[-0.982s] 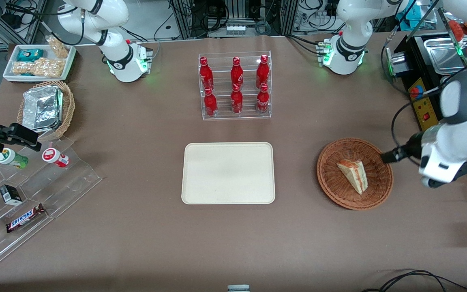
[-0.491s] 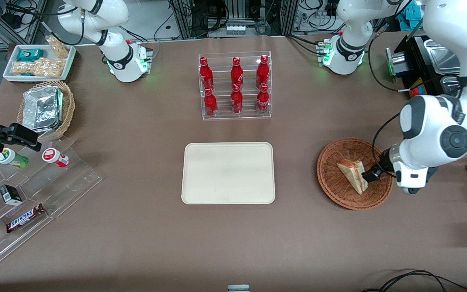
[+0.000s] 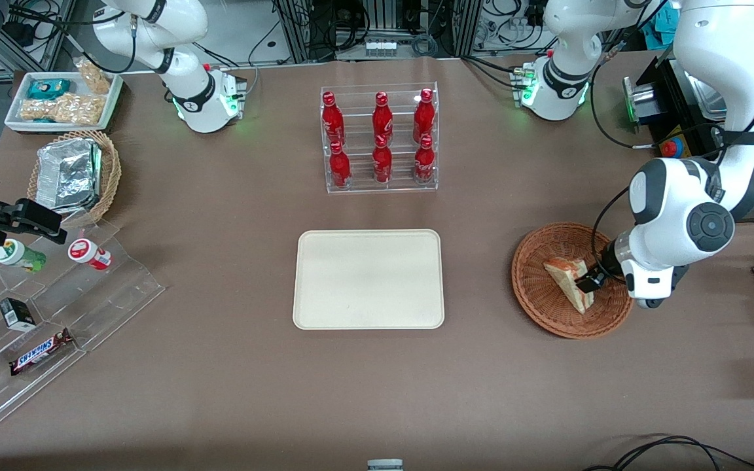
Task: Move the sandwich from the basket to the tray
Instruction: 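Close the left gripper on the wrapped sandwich and lift it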
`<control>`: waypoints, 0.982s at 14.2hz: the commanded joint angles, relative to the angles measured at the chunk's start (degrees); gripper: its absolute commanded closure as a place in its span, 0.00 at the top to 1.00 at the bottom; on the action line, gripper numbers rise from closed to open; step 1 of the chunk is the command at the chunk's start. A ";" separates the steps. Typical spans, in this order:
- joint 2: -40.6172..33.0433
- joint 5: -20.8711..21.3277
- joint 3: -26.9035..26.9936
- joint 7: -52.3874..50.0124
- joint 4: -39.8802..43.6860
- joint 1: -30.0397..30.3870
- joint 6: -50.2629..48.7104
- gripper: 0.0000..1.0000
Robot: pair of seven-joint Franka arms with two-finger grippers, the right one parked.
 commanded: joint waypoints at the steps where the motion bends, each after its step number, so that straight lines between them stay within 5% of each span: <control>1: 0.54 0.74 -0.46 -5.15 -0.29 0.24 1.11 1.00; 12: 4.24 0.83 -0.46 -5.61 -2.66 -1.08 4.45 1.00; 13: 4.32 0.83 -0.46 -5.61 -2.66 -1.00 4.19 0.78; 14: 4.15 0.83 -0.46 -5.52 -2.66 -0.91 3.84 0.40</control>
